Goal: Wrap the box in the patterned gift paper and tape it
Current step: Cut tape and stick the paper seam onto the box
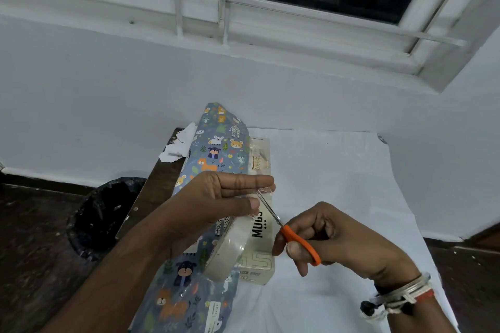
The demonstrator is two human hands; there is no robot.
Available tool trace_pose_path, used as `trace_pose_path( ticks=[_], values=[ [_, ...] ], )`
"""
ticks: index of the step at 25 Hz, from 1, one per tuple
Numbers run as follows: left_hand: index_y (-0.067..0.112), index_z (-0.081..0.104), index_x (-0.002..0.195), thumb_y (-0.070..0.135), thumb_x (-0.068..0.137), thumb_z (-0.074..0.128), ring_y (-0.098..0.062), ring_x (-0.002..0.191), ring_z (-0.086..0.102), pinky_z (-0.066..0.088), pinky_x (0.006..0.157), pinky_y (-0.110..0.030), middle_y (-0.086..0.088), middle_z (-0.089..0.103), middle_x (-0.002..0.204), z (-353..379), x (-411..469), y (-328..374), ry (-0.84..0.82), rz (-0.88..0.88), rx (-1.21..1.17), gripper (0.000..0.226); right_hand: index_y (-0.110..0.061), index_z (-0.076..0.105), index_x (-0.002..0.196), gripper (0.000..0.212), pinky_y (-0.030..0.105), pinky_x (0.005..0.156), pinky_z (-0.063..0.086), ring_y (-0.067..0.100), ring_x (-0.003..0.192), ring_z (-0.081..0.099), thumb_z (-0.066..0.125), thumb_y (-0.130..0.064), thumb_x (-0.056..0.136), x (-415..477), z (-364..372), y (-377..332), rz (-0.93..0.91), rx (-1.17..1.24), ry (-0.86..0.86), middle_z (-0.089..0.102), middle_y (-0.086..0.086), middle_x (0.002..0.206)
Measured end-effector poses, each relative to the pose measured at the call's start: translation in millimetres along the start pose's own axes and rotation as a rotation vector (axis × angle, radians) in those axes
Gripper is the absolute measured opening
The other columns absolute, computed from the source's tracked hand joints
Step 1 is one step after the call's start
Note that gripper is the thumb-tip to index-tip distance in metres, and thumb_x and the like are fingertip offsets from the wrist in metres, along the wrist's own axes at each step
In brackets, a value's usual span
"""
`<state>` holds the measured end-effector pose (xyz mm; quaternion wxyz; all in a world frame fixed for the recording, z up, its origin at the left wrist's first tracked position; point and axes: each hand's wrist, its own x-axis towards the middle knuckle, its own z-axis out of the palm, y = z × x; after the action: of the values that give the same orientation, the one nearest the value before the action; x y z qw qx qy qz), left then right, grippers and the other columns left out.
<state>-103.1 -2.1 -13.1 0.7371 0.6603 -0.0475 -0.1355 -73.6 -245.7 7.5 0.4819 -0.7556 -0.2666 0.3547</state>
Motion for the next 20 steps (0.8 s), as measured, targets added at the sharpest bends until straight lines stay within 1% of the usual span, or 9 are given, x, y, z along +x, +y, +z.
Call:
trace_pose_path(
  ticks=[2, 4, 7, 8, 10, 13, 15, 18, 20],
  values=[
    [0.015, 0.072, 0.122, -0.006, 0.089, 0.066, -0.003, 0.122, 0.064, 0.052, 0.096, -0.018, 0.005, 0.074, 0.123, 1.5, -0.1, -0.1, -0.01, -0.011, 0.003, 0.039, -0.014, 0.081, 0.1, 0.036, 0.032, 0.052, 0.021, 0.011, 0.056, 0.042, 0.073, -0.043, 0.082, -0.1, -0.3, -1.2, 0.015, -0.004, 0.009, 0.068, -0.001, 0.061],
    [0.015, 0.072, 0.122, -0.006, 0.09, 0.066, -0.003, 0.122, 0.064, 0.052, 0.098, -0.019, 0.006, 0.074, 0.123, 2.3, -0.5, -0.3, -0.016, -0.025, -0.001, 0.039, -0.01, 0.08, 0.101, 0.035, 0.027, 0.052, 0.025, 0.012, 0.055, 0.042, 0.074, -0.04, 0.083, -0.9, -1.1, -2.2, 0.022, 0.005, 0.009, 0.068, -0.001, 0.06],
    [0.015, 0.072, 0.123, -0.006, 0.09, 0.066, -0.003, 0.121, 0.064, 0.053, 0.099, -0.02, 0.006, 0.074, 0.123, 1.6, 0.4, 1.7, -0.005, -0.029, 0.002, 0.04, 0.003, 0.077, 0.103, 0.024, 0.009, 0.058, 0.039, 0.005, 0.055, 0.052, 0.073, -0.017, 0.091, -1.7, -5.0, -2.3, 0.023, 0.059, -0.006, 0.067, -0.001, 0.059],
    [0.015, 0.072, 0.123, -0.005, 0.09, 0.066, -0.004, 0.122, 0.064, 0.053, 0.099, -0.021, 0.006, 0.074, 0.123, 1.3, 1.0, 2.8, -0.003, -0.028, -0.002, 0.04, 0.005, 0.077, 0.104, 0.02, 0.007, 0.06, 0.041, 0.004, 0.055, 0.054, 0.073, -0.011, 0.092, -1.8, -6.7, -2.4, 0.024, 0.064, -0.01, 0.067, -0.001, 0.059],
    [0.017, 0.071, 0.124, -0.004, 0.09, 0.065, -0.006, 0.123, 0.064, 0.052, 0.101, -0.023, 0.003, 0.074, 0.124, 1.5, 0.3, 3.5, -0.003, -0.026, -0.016, 0.04, 0.005, 0.077, 0.104, 0.016, 0.007, 0.061, 0.042, 0.004, 0.056, 0.055, 0.071, -0.006, 0.093, -2.0, -7.2, -3.1, 0.031, 0.064, -0.003, 0.067, 0.0, 0.06],
    [0.017, 0.07, 0.126, -0.004, 0.09, 0.065, -0.01, 0.123, 0.064, 0.052, 0.102, -0.024, 0.001, 0.073, 0.125, -0.2, -1.3, 3.1, -0.008, -0.035, -0.035, 0.043, 0.003, 0.078, 0.102, 0.016, 0.009, 0.065, 0.045, 0.006, 0.059, 0.058, 0.073, -0.009, 0.093, 0.9, -6.4, -3.4, 0.021, 0.056, -0.003, 0.069, 0.002, 0.061],
    [0.018, 0.069, 0.128, -0.003, 0.089, 0.065, -0.011, 0.123, 0.065, 0.05, 0.105, -0.026, 0.001, 0.073, 0.125, -0.9, -2.8, 2.9, -0.005, -0.042, -0.043, 0.044, 0.002, 0.078, 0.1, 0.019, 0.011, 0.067, 0.046, 0.007, 0.059, 0.059, 0.074, -0.014, 0.09, 2.6, -5.9, -2.5, 0.014, 0.053, -0.002, 0.069, 0.003, 0.061],
    [0.017, 0.069, 0.129, -0.002, 0.088, 0.065, -0.012, 0.123, 0.065, 0.049, 0.106, -0.028, 0.0, 0.073, 0.126, -0.8, -5.1, 3.2, -0.01, -0.043, -0.056, 0.045, 0.005, 0.077, 0.101, 0.025, 0.01, 0.065, 0.045, 0.005, 0.057, 0.057, 0.072, -0.016, 0.089, 4.8, -5.1, -0.9, -0.007, 0.062, 0.004, 0.069, 0.002, 0.059],
    [0.017, 0.068, 0.13, -0.006, 0.089, 0.064, -0.011, 0.124, 0.064, 0.051, 0.104, -0.028, 0.001, 0.072, 0.127, -0.7, -5.7, 3.7, -0.017, -0.038, -0.047, 0.047, 0.008, 0.076, 0.101, 0.027, 0.01, 0.062, 0.043, 0.004, 0.056, 0.055, 0.071, -0.016, 0.09, 5.1, -4.3, -1.1, -0.017, 0.068, -0.004, 0.067, 0.001, 0.058]
  ],
)
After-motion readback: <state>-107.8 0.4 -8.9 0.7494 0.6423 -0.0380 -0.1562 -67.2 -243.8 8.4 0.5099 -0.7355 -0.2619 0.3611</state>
